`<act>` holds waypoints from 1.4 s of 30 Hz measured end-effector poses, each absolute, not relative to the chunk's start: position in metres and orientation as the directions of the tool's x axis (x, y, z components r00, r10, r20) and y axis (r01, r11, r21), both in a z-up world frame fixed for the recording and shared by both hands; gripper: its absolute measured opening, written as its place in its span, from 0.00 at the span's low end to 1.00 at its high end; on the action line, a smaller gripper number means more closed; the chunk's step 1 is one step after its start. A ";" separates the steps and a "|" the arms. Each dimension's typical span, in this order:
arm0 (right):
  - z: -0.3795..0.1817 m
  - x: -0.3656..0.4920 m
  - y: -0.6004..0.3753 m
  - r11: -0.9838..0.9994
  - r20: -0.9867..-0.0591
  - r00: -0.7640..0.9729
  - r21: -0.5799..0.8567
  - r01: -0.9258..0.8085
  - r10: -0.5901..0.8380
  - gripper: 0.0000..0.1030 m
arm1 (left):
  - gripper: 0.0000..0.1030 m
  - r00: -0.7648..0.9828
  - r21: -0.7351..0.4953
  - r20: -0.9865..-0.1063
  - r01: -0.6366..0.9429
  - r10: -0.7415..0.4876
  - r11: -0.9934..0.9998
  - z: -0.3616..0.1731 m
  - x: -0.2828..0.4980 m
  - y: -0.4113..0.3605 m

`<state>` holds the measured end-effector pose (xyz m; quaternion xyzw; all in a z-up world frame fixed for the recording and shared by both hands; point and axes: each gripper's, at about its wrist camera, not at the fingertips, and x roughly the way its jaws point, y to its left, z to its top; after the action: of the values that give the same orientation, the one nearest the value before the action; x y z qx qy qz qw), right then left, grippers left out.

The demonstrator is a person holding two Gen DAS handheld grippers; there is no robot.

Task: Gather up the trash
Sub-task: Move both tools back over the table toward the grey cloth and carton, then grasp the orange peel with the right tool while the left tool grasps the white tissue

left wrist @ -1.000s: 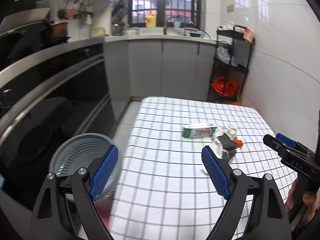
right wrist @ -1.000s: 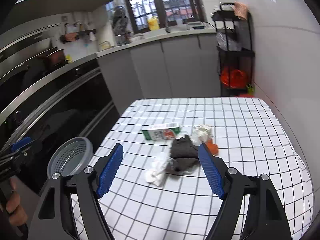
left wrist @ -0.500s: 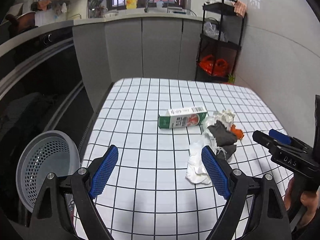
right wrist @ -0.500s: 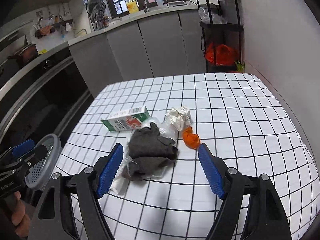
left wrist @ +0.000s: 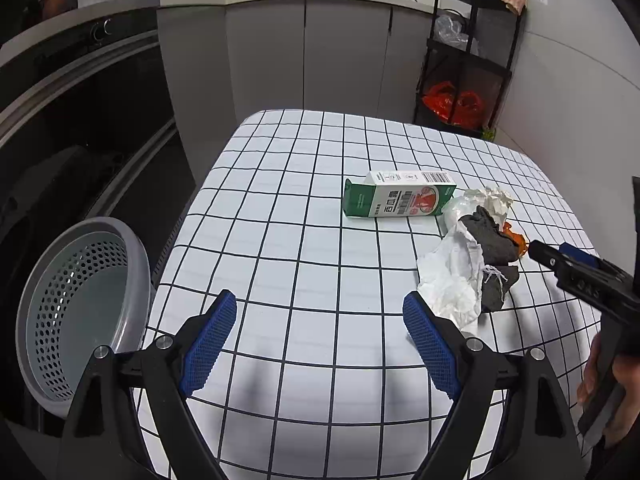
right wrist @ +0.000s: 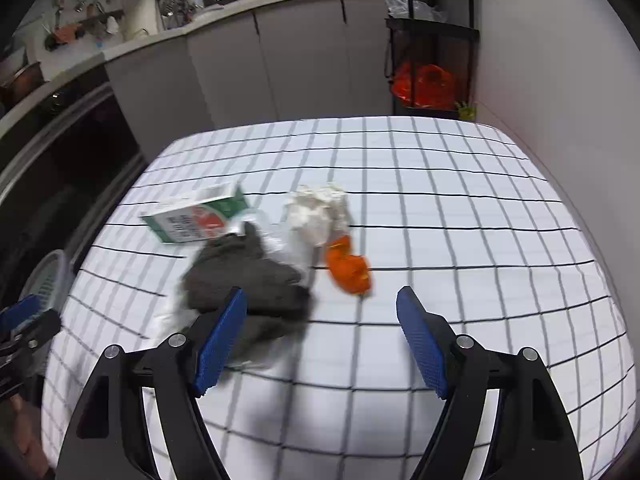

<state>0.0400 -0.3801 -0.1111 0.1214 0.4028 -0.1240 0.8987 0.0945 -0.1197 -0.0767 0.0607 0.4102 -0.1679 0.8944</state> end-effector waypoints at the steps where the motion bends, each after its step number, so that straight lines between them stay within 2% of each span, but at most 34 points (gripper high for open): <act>1: -0.113 0.043 -0.387 0.933 -0.759 0.638 0.122 0.338 -0.132 0.72 | 0.81 0.604 -0.029 -0.756 0.352 -0.251 0.935 -0.078 0.094 -0.120; 15: -0.149 0.085 -0.398 0.941 -0.812 0.562 0.050 0.335 -0.157 0.70 | 0.81 0.584 0.001 -0.776 0.380 -0.239 0.925 -0.090 0.090 -0.130; 20: -0.153 0.088 -0.396 0.946 -0.817 0.556 0.041 0.322 -0.154 0.55 | 0.81 0.575 -0.009 -0.780 0.385 -0.247 0.923 -0.090 0.092 -0.132; 21: -0.152 0.088 -0.395 0.948 -0.815 0.559 0.040 0.315 -0.151 0.48 | 0.81 0.574 -0.009 -0.780 0.388 -0.249 0.922 -0.090 0.091 -0.133; 22: -0.152 0.087 -0.393 0.951 -0.815 0.560 0.039 0.308 -0.148 0.37 | 0.81 0.573 -0.010 -0.780 0.393 -0.253 0.920 -0.090 0.091 -0.134; 24: -0.150 0.087 -0.390 0.954 -0.815 0.563 0.046 0.297 -0.136 0.24 | 0.81 0.568 -0.015 -0.780 0.401 -0.261 0.916 -0.090 0.090 -0.135; 25: -0.149 0.085 -0.390 0.955 -0.814 0.568 0.065 0.290 -0.118 0.22 | 0.81 0.565 -0.018 -0.781 0.404 -0.265 0.915 -0.090 0.089 -0.135; 33: -0.121 0.051 -0.386 0.933 -0.792 0.606 0.161 0.322 -0.072 0.20 | 0.84 0.558 -0.044 -0.773 0.430 -0.303 0.902 -0.088 0.084 -0.140; 42: -0.061 -0.013 -0.371 0.921 -0.709 0.704 0.246 0.301 -0.041 0.20 | 0.86 0.513 -0.070 -0.787 0.480 -0.344 0.875 -0.097 0.076 -0.164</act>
<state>-0.0130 -0.3714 -0.0612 0.1745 0.3733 -0.0944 0.9063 0.0761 -0.1641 -0.0966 0.0784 0.4327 -0.2378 0.8661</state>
